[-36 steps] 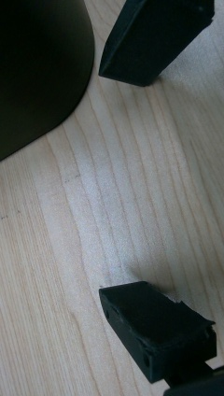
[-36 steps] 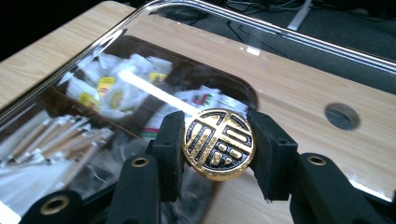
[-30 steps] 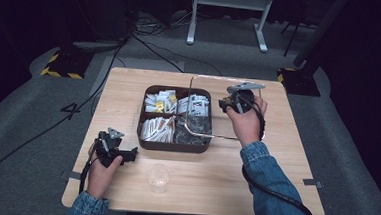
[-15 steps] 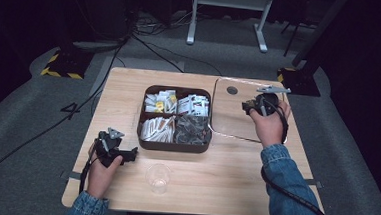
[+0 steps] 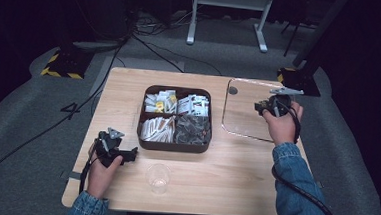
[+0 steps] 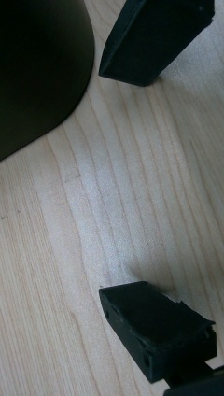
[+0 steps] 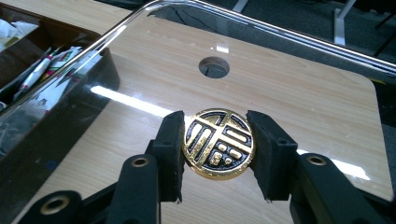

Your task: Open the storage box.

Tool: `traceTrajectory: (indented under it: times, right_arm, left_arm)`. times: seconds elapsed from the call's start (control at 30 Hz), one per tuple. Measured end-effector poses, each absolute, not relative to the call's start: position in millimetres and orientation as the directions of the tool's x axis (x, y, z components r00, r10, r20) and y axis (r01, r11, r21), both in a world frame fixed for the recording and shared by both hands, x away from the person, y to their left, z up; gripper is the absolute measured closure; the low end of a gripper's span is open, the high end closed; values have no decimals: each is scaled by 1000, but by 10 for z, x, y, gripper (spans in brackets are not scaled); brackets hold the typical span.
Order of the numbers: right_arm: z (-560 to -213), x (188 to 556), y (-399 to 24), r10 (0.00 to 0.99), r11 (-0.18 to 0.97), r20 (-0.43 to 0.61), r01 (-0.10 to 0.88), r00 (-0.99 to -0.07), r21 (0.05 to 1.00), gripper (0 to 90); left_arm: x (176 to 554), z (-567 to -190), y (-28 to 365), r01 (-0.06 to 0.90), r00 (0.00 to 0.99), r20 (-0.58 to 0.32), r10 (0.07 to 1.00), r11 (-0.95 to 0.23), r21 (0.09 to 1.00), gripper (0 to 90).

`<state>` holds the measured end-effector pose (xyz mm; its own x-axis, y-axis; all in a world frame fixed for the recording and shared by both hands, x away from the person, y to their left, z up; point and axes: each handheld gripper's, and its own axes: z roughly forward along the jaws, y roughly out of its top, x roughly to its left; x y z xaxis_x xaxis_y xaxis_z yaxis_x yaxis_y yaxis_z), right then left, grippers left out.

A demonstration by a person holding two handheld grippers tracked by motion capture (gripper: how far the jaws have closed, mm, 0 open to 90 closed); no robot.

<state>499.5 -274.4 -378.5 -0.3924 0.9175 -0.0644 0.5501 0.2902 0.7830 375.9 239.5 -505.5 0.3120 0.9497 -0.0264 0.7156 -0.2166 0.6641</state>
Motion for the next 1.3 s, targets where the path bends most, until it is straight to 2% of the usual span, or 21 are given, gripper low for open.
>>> traceTrajectory:
  times: [0.63,1.3]
  right_arm:
    - [-4144,5091,-3007,928,260,-35,576,-372,775,584]
    - [-4561,5119,-3009,925,274,-32,604,-379,748,584]
  left_arm:
    - [3760,-5055,2395,716,312,-26,950,-217,664,3]
    - [3759,-5055,2395,716,312,-26,950,-217,664,3]
